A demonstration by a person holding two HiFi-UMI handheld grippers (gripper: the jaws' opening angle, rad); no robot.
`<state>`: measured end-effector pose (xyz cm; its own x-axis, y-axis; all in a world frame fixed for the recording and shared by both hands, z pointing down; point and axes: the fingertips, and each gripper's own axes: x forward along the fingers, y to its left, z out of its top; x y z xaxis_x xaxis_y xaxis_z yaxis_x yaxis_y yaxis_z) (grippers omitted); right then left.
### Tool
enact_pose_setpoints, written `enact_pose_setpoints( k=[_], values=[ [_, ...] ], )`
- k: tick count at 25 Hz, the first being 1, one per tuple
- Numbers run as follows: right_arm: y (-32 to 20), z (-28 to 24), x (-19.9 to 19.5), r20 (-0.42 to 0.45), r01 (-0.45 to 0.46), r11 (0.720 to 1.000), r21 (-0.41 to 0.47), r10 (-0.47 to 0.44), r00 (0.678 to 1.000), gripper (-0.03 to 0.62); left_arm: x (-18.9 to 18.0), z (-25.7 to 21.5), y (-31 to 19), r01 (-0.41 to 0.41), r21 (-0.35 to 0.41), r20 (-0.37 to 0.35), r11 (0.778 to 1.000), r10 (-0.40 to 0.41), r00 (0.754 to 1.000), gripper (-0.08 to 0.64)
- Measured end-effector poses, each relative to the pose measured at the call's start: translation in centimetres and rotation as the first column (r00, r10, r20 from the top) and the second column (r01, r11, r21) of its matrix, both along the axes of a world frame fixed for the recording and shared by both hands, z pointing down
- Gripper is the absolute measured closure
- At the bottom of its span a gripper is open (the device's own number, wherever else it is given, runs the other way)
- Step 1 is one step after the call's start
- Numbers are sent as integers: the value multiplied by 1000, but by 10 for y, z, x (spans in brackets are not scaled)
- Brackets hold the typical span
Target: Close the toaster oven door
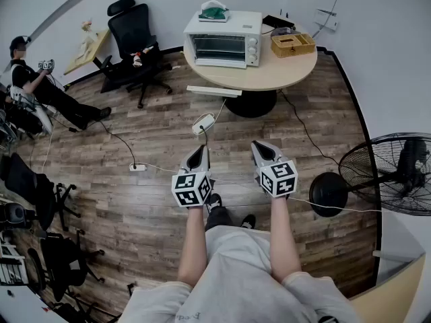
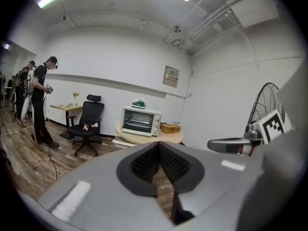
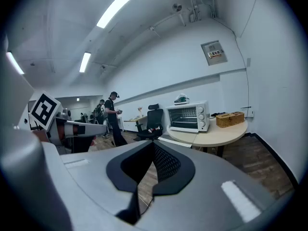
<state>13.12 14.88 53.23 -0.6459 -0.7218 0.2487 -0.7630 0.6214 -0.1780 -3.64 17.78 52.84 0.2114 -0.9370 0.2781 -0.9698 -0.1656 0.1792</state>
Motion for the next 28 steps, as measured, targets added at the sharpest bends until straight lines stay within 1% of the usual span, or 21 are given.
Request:
enact_pose_setpoints(
  k=[9, 12, 14, 16, 21, 25, 28],
  values=[
    [7, -3, -2, -5, 4, 1000, 11, -4, 1000, 592, -2, -6, 8, 2, 22, 16, 1000, -2, 1000, 503],
    [10, 0, 0, 30, 9, 1000, -12, -9, 1000, 593, -6, -3, 15, 22, 25, 25, 999, -22, 999, 503],
    [12, 1, 1, 51, 17, 1000, -22, -16, 999, 592, -13, -1, 21, 40, 23, 41, 999, -41, 998, 503],
    [13, 1, -2, 52, 25, 999, -24, -24, 998, 593, -24, 1, 27, 61, 19, 50, 998, -62, 997, 503],
    [11, 7, -17, 60, 54, 998, -34, -52, 997, 593, -50, 5, 33, 114, 9, 53, 993, -114, 992, 502],
    [-2, 11, -29, 75, 61, 997, -43, -58, 996, 594, -62, 8, 29, 123, -1, 67, 992, -123, 990, 503],
    [-13, 11, -36, 78, 65, 997, -42, -61, 995, 593, -73, 7, 19, 132, 0, 63, 991, -132, 989, 503]
  ],
)
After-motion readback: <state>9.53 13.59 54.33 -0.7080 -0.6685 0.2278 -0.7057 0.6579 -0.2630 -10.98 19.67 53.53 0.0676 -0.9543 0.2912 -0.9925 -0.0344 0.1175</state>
